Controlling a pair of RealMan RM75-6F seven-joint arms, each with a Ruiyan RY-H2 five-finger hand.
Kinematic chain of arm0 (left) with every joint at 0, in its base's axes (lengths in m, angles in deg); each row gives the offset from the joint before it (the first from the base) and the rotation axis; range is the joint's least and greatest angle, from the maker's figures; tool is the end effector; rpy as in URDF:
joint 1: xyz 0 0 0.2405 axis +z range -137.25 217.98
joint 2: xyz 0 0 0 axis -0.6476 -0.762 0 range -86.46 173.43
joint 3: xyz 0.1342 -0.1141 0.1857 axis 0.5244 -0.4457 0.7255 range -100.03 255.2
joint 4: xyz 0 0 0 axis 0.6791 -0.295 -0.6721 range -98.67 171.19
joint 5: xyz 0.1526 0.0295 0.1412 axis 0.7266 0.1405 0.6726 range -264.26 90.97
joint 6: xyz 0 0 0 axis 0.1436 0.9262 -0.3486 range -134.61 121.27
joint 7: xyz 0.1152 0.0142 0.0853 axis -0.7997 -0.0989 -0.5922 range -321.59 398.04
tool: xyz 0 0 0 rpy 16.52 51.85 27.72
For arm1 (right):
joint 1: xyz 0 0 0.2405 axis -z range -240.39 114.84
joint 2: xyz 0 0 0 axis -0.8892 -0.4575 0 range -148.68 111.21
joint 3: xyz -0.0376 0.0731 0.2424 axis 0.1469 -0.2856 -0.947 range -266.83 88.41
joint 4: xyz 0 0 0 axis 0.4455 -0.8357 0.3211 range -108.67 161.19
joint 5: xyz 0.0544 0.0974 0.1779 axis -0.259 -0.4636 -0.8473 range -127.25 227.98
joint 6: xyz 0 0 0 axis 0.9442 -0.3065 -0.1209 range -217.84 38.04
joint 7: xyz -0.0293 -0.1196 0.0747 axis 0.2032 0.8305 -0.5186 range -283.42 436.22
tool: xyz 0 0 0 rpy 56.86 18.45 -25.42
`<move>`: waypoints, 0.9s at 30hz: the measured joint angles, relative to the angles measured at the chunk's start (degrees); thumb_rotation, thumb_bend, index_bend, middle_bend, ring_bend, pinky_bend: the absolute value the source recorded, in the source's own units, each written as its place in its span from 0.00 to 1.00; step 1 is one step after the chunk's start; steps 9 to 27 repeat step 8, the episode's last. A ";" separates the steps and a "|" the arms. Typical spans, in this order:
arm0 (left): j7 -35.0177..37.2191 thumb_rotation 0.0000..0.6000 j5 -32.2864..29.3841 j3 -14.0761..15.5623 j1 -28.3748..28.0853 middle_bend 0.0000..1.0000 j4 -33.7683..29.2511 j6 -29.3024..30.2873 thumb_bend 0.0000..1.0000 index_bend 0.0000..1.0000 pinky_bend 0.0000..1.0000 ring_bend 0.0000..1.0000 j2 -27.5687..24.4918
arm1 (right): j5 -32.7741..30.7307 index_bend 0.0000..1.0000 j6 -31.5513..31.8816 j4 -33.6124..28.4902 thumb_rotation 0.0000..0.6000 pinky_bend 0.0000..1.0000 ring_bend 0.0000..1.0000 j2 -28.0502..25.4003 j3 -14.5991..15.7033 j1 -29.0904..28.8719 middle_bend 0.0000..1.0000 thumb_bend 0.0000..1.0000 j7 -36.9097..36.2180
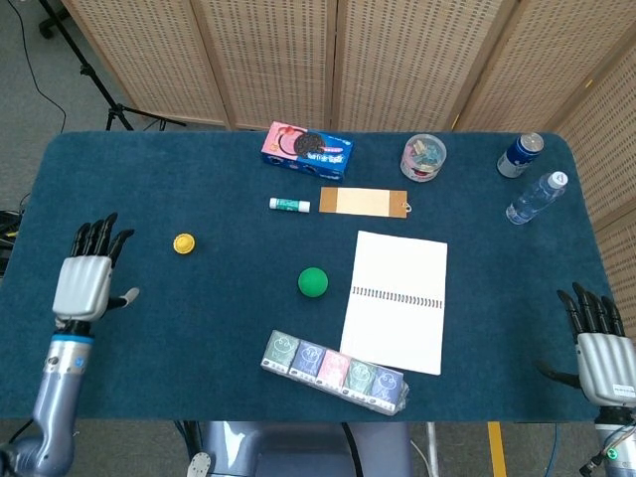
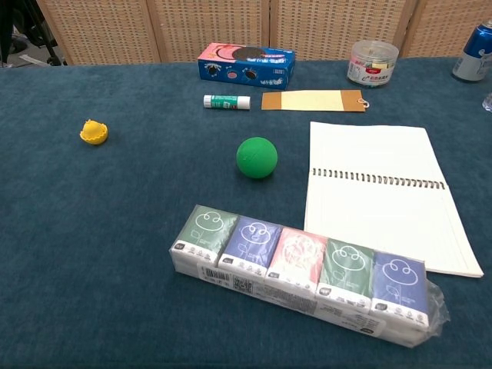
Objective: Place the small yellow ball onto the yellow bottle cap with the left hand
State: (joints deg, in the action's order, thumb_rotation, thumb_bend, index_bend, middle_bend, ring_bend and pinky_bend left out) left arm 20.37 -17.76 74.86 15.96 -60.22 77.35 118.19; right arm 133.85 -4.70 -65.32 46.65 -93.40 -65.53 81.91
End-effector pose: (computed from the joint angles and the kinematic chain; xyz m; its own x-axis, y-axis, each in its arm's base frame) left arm -0.2415 0.2681 0.1000 0.4243 -0.0203 0.9053 0.9036 -0.0560 -0.4247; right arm -0.3219 -0.1742 0.1591 0.4694 0.0018 0.8830 -0.8811 0.0674 0.4682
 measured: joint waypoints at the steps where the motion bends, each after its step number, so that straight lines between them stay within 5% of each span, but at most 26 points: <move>1: 1.39 1.00 1.88 1.74 1.85 0.00 -0.73 1.19 0.12 0.15 0.00 0.00 -0.76 | 0.00 0.03 0.03 0.03 1.00 0.00 0.00 0.02 0.00 0.02 0.00 0.00 -0.01; 7: 4.48 1.00 6.28 6.09 7.73 0.00 -1.03 3.72 0.12 0.14 0.00 0.00 -1.91 | 0.14 0.03 0.22 0.19 1.00 0.00 0.00 0.02 0.09 0.15 0.00 0.00 -0.19; 27: 4.78 1.00 6.50 6.18 8.19 0.00 -0.77 3.92 0.12 0.14 0.00 0.00 -1.87 | 0.15 0.03 0.20 0.23 1.00 0.00 0.00 0.01 0.11 0.15 0.00 0.00 -0.19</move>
